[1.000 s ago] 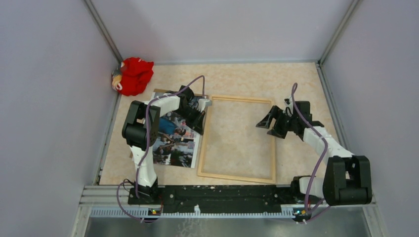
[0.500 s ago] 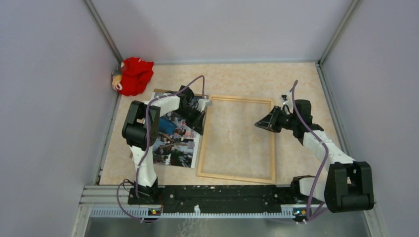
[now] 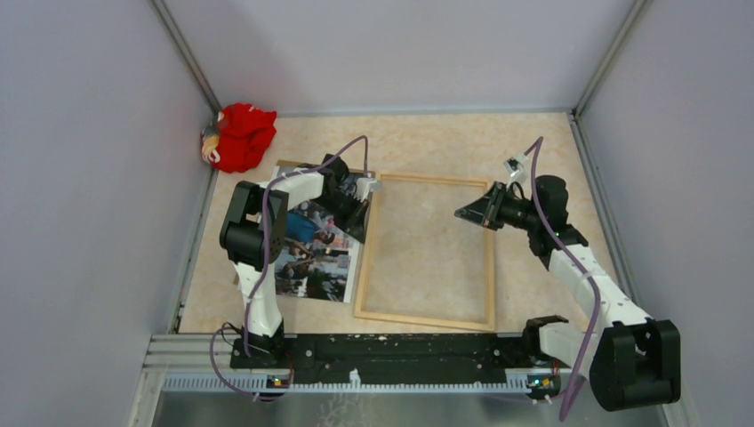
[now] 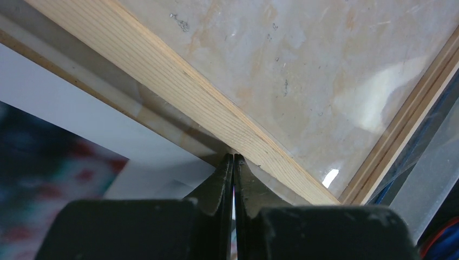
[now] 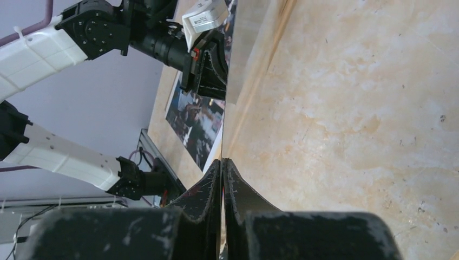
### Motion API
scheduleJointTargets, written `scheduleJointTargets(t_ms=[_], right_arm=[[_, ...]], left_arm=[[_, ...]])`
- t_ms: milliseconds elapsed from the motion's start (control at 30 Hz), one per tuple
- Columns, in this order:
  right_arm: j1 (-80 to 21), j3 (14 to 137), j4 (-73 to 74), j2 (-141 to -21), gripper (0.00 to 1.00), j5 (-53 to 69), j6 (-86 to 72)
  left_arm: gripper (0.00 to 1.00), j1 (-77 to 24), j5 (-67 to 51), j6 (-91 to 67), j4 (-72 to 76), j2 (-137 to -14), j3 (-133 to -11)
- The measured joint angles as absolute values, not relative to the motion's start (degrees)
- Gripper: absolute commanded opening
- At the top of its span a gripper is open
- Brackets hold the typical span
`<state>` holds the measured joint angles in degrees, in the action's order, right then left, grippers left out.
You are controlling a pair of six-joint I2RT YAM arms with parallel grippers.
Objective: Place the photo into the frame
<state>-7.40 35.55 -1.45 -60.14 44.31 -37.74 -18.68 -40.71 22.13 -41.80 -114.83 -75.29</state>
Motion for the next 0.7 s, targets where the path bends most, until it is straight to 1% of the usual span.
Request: scheduleJointTargets(t_ms=[367,700], right_arm=[[-7.40,31.92,-5.10,-59.64,0.00,41.19,-39.33],[-7.40,26.13,-15.57,-58.43,0.00,40.10,-47.75]], left_arm=[[0.07,-18.46,-41.12,22.13,-41.78,-114.91,-75.29],[0.06,-18.46,-41.15,22.15,-41.78,-114.93,-75.29]])
